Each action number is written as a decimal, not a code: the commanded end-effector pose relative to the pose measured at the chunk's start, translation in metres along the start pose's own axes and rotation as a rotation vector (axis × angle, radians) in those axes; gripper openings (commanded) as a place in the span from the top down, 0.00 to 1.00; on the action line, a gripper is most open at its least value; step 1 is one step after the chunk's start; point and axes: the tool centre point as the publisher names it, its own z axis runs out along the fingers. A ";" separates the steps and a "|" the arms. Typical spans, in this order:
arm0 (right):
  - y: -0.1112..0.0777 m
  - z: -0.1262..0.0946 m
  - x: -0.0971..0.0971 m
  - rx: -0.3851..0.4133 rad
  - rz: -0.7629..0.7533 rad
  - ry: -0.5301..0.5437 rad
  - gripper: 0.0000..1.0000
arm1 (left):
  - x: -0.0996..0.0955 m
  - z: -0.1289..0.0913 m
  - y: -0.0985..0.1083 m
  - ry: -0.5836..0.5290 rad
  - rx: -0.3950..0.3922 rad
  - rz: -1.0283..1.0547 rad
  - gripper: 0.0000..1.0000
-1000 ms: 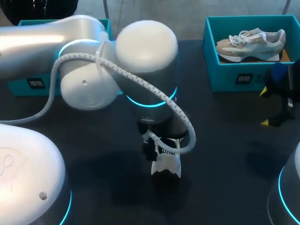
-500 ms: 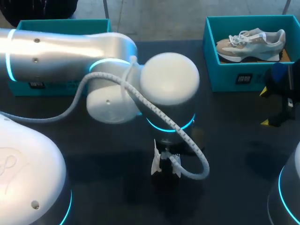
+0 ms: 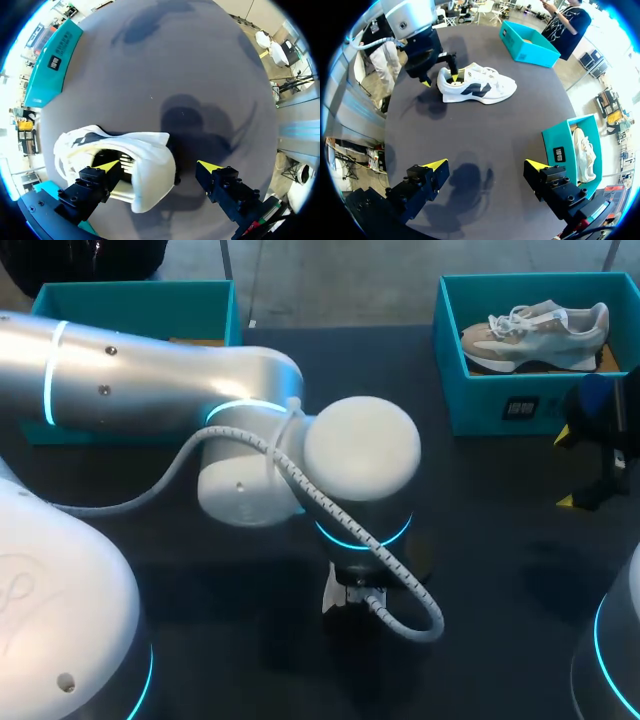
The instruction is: Take the shoe out of the shoebox, open the shoe tongue, remove and reinsert the insole, then place the shoe into the shoebox
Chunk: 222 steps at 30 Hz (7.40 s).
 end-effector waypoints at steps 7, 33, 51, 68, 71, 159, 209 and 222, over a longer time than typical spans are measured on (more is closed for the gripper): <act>0.000 0.001 0.000 0.003 0.001 -0.001 0.00 | 0.007 0.018 0.009 0.021 0.007 -0.003 0.00; 0.000 0.001 0.000 0.003 0.001 -0.001 0.00 | 0.009 0.027 0.011 0.074 0.074 0.021 1.00; 0.000 0.001 0.000 0.003 0.001 -0.001 0.00 | 0.005 -0.105 0.043 0.238 0.049 0.204 1.00; 0.000 0.001 0.000 0.003 0.001 -0.001 0.00 | -0.019 -0.190 0.082 0.126 -0.004 0.175 1.00; 0.000 0.001 0.000 0.003 0.001 -0.001 0.00 | -0.019 -0.190 0.082 0.126 -0.004 0.175 1.00; 0.000 0.001 0.000 0.003 0.001 -0.001 0.00 | -0.153 -0.174 0.376 0.092 -0.020 0.089 1.00; 0.000 0.001 0.000 0.003 0.001 -0.001 0.00 | -0.300 -0.147 0.496 0.187 -0.016 -0.107 1.00; 0.000 0.001 0.000 0.003 0.001 -0.001 0.00 | -0.300 -0.147 0.496 0.187 -0.016 -0.107 1.00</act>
